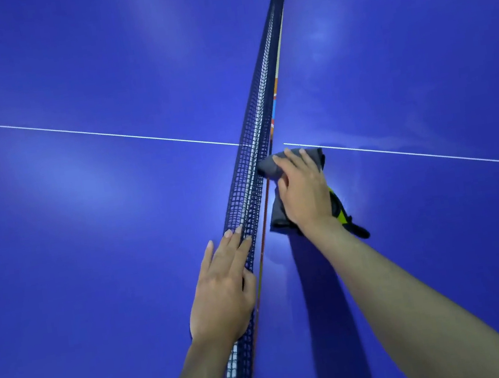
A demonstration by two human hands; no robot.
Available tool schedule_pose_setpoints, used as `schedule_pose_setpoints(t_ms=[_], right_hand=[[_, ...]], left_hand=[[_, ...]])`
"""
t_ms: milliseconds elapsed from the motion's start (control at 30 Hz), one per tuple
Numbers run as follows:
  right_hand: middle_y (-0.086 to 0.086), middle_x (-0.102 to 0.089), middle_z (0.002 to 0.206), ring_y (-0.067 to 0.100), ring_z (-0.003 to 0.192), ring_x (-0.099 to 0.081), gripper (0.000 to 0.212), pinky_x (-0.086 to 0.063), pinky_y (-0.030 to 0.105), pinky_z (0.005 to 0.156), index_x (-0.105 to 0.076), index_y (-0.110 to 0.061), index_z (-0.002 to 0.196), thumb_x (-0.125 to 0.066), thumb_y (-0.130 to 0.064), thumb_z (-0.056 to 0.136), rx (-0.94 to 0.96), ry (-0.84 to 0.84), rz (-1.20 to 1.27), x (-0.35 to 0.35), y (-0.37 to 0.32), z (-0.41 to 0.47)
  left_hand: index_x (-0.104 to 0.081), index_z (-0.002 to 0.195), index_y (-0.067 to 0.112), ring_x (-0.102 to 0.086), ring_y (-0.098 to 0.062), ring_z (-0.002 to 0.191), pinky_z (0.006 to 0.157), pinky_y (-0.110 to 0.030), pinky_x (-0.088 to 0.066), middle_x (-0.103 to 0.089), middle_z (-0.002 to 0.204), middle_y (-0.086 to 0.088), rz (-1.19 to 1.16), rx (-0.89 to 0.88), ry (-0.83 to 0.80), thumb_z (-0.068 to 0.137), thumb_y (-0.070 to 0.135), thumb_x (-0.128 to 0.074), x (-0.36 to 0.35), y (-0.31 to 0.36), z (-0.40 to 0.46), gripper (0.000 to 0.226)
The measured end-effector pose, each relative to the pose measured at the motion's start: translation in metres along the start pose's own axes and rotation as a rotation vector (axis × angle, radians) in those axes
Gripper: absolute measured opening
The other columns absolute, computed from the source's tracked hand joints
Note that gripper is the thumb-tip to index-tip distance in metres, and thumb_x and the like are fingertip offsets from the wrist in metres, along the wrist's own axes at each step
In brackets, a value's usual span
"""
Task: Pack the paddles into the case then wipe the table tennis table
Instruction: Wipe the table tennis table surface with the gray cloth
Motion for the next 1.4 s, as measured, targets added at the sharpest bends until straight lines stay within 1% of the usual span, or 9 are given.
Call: schedule_pose_setpoints(t_ms=[367,567,667,900,1067,1133,1200,1267,1400], right_hand=[[0.001,-0.043,0.162,0.026,0.155,-0.028,0.049,-0.028,0.051,0.124,-0.055,-0.022,0.148,-0.056,-0.011,0.1,-0.018,-0.036,0.044,-0.003,-0.001,0.014],[-0.001,-0.04,0.164,0.024,0.156,-0.025,0.049,-0.028,0.05,0.124,-0.054,-0.025,0.149,-0.055,-0.013,0.101,0.012,-0.046,0.045,0.003,-0.026,-0.077],[0.002,-0.044,0.161,0.027,0.154,-0.029,0.049,-0.032,0.052,0.121,-0.056,-0.022,0.147,-0.057,-0.012,0.098,0.041,-0.03,0.055,0.005,-0.04,-0.124],[0.005,-0.048,0.158,0.029,0.152,-0.034,0.05,-0.034,0.05,0.12,-0.057,-0.017,0.147,-0.061,-0.015,0.097,0.081,-0.003,0.024,0.016,-0.067,-0.25],[0.004,-0.049,0.157,0.029,0.152,-0.034,0.049,-0.039,0.052,0.117,-0.056,-0.018,0.146,-0.062,-0.015,0.098,0.081,-0.01,0.026,0.019,-0.083,-0.328],[0.002,-0.046,0.16,0.027,0.154,-0.03,0.049,-0.038,0.052,0.117,-0.054,-0.02,0.148,-0.06,-0.017,0.099,0.077,-0.036,0.024,0.019,-0.089,-0.356],[0.0,-0.044,0.161,0.025,0.155,-0.028,0.05,-0.038,0.053,0.117,-0.053,-0.021,0.149,-0.06,-0.018,0.099,0.08,-0.055,0.022,0.021,-0.097,-0.385],[-0.001,-0.043,0.162,0.025,0.155,-0.027,0.052,-0.038,0.054,0.117,-0.053,-0.022,0.149,-0.062,-0.018,0.098,0.083,-0.064,0.024,0.026,-0.103,-0.414],[-0.004,-0.038,0.164,0.024,0.156,-0.025,0.057,-0.037,0.055,0.118,-0.05,-0.025,0.151,-0.064,-0.019,0.096,0.1,-0.115,0.026,0.034,-0.119,-0.479]], left_hand=[[-0.053,0.148,0.01,-0.032,-0.016,0.153,0.127,-0.046,-0.024,-0.042,0.162,-0.003,-0.01,-0.014,0.0,0.097,0.018,-0.031,0.001,0.001,0.001,0.056],[-0.049,0.151,0.01,-0.032,-0.021,0.153,0.129,-0.043,-0.016,-0.043,0.161,-0.005,0.021,-0.051,-0.026,0.099,0.021,-0.026,0.003,0.001,0.002,0.058],[-0.041,0.156,0.008,-0.023,-0.027,0.156,0.128,-0.046,-0.012,-0.035,0.166,-0.006,0.006,-0.039,-0.08,0.1,0.01,-0.039,0.002,0.001,0.0,0.056],[-0.043,0.153,0.006,-0.017,-0.029,0.158,0.128,-0.048,-0.01,-0.026,0.169,-0.005,-0.034,-0.017,-0.121,0.091,-0.003,-0.044,0.015,0.01,-0.094,0.062],[-0.049,0.147,0.004,-0.036,-0.025,0.148,0.129,-0.048,-0.014,-0.03,0.167,-0.005,-0.224,0.015,-0.117,0.088,-0.012,-0.043,0.038,0.016,-0.172,0.061],[-0.045,0.152,0.009,-0.038,-0.02,0.148,0.127,-0.041,-0.023,-0.026,0.169,0.004,-0.278,0.04,-0.119,0.093,-0.007,-0.042,0.047,0.012,-0.201,0.062],[-0.042,0.157,0.018,-0.048,-0.015,0.141,0.113,-0.035,-0.043,-0.025,0.169,0.015,-0.325,0.118,-0.103,0.097,0.001,-0.044,0.058,0.001,-0.224,0.062],[-0.042,0.157,0.02,-0.059,-0.013,0.127,0.096,-0.031,-0.049,-0.026,0.168,0.018,-0.35,0.137,-0.095,0.097,0.002,-0.047,0.066,-0.004,-0.241,0.063],[-0.034,0.161,0.021,-0.027,0.018,0.143,0.115,-0.028,-0.04,-0.018,0.169,0.022,-0.398,0.095,-0.184,0.096,-0.003,-0.045,0.063,-0.001,-0.271,0.07]])
Point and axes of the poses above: each hand's wrist, its own z-axis towards the middle knuckle, its own x-axis out of the back of the hand, y = z × x, the point moved 9 cm from there along z, towards the middle knuckle
